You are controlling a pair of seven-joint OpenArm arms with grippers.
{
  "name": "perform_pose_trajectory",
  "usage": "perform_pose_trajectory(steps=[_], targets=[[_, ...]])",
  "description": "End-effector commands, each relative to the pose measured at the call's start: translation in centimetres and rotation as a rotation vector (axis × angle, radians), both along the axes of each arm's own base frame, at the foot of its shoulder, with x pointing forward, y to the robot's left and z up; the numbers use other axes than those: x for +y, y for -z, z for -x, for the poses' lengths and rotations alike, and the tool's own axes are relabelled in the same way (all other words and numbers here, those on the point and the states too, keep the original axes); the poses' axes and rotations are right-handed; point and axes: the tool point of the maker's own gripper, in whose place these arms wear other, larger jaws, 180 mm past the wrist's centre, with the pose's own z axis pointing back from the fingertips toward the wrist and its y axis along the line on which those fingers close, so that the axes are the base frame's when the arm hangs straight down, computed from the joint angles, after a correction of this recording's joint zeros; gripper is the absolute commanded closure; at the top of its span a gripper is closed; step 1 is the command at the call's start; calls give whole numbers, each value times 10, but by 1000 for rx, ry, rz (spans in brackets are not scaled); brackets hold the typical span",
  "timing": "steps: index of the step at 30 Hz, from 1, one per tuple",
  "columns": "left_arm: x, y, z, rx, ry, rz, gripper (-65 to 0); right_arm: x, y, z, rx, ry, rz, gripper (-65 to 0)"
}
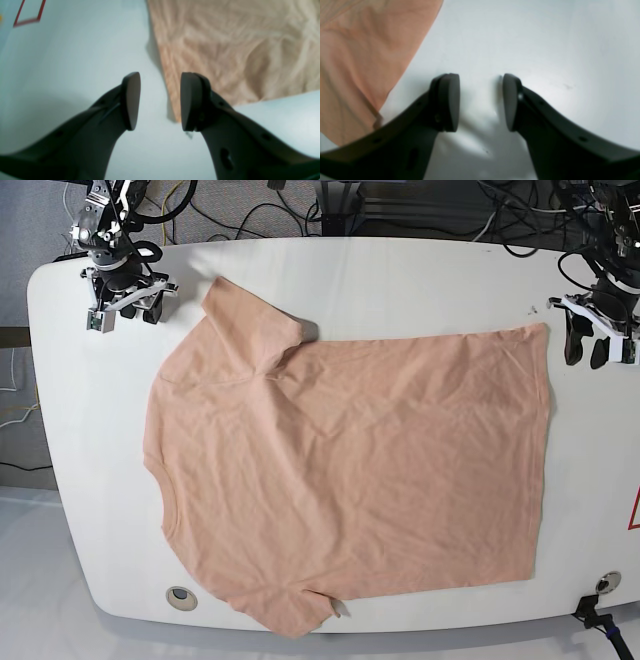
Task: Fold the T-shirt properly
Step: 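Position right gripper above the sleeve shoulder, left above the other shoulder corner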
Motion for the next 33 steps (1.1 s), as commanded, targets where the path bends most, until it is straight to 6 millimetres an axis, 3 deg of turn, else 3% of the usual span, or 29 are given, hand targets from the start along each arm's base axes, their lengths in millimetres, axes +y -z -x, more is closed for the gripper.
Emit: perform_pose_trajectory(steps=[1, 8, 20, 26, 33], targets=[[2, -14, -6, -46, 9, -12, -242, 1, 1, 5, 25, -14, -3, -269], [18, -24, -5, -71, -31, -35, -245, 30, -29, -7, -70, -117, -58, -269], [19, -24, -5, -72, -33, -34, -246, 28, -66, 3, -159, -20, -408, -273], [19, -24, -5, -72, -33, -34, -246, 52, -64, 17, -133, -21, -556, -273], [19, -24, -4, -69, -33, -34, -246, 72, -51, 35, -74, -21, -604, -273]])
